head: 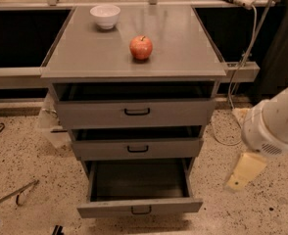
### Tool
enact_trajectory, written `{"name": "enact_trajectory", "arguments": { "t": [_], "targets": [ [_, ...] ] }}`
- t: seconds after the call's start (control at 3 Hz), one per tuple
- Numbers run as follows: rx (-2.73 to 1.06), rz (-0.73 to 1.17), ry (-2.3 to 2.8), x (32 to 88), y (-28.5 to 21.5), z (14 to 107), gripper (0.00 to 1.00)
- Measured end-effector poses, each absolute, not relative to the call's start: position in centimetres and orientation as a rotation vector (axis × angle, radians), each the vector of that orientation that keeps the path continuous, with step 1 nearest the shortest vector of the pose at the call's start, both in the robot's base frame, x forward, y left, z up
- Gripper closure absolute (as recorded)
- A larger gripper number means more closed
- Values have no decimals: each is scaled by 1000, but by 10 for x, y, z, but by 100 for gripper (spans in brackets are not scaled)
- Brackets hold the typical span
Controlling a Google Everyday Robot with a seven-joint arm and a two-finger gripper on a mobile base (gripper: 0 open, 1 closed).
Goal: Close bottom drawer
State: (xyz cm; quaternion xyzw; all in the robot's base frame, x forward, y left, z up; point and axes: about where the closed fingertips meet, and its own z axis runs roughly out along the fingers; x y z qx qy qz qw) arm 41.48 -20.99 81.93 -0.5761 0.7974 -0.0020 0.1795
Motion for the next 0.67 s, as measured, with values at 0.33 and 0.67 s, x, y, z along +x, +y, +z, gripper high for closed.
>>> {"name": "enact_trajectory", "arguments": {
  "t": [0.33, 0.67],
  "targets": [
    [-1637, 141, 2216, 416, -210, 735, 0],
    [-1631, 146, 2211, 414, -207, 731, 0]
  ]
}}
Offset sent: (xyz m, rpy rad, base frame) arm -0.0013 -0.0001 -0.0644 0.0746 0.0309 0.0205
